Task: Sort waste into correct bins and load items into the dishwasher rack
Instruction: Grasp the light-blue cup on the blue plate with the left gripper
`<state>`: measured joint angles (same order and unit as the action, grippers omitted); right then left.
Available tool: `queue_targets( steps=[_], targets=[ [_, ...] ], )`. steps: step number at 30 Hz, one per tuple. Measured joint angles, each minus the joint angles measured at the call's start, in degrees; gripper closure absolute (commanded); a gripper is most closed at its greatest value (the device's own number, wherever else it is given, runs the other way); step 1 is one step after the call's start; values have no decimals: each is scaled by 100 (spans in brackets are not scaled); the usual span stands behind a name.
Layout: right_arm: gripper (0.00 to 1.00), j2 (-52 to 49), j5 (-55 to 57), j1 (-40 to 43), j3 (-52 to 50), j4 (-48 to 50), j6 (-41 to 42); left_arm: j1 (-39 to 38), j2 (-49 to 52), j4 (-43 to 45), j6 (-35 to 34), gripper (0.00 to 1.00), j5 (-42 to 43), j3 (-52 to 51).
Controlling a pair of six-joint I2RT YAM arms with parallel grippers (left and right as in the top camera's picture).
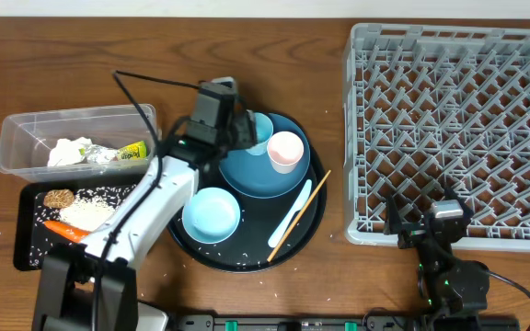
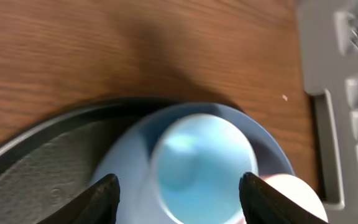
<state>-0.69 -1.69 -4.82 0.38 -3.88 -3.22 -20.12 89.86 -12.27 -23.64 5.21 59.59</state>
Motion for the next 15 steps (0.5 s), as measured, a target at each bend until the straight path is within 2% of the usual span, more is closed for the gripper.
queue_targets(
  steps=[8,12,15],
  targets=[
    [1,0,0,0,0,0,0,111,94,85,-195,40,-52,0],
    [1,0,0,0,0,0,0,111,306,81,-234,50,-55,0],
    [1,0,0,0,0,0,0,111,444,74,-243,66,-68,0]
  ],
)
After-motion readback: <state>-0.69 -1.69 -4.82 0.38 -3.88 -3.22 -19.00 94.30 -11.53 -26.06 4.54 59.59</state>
